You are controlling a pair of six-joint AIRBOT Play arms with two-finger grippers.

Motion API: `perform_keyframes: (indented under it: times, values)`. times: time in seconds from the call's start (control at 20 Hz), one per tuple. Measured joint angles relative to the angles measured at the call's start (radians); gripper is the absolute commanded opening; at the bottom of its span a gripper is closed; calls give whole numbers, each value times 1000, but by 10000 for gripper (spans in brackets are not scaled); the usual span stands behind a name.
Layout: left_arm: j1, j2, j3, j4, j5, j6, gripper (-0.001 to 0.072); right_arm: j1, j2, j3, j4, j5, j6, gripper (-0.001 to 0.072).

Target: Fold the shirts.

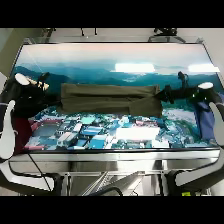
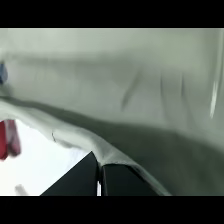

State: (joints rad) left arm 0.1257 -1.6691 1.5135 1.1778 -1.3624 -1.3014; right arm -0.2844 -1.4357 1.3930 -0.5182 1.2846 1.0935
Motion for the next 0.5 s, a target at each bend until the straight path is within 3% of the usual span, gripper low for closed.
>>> perform_keyframes:
  times: [0.2, 0.5]
  values:
    - [-25, -154, 227, 1, 8, -53, 11, 15, -183, 226, 5, -19, 32, 25]
    - [-39, -352, 418, 11, -31, -91, 12, 21, -326, 317, 4, -27, 19, 50]
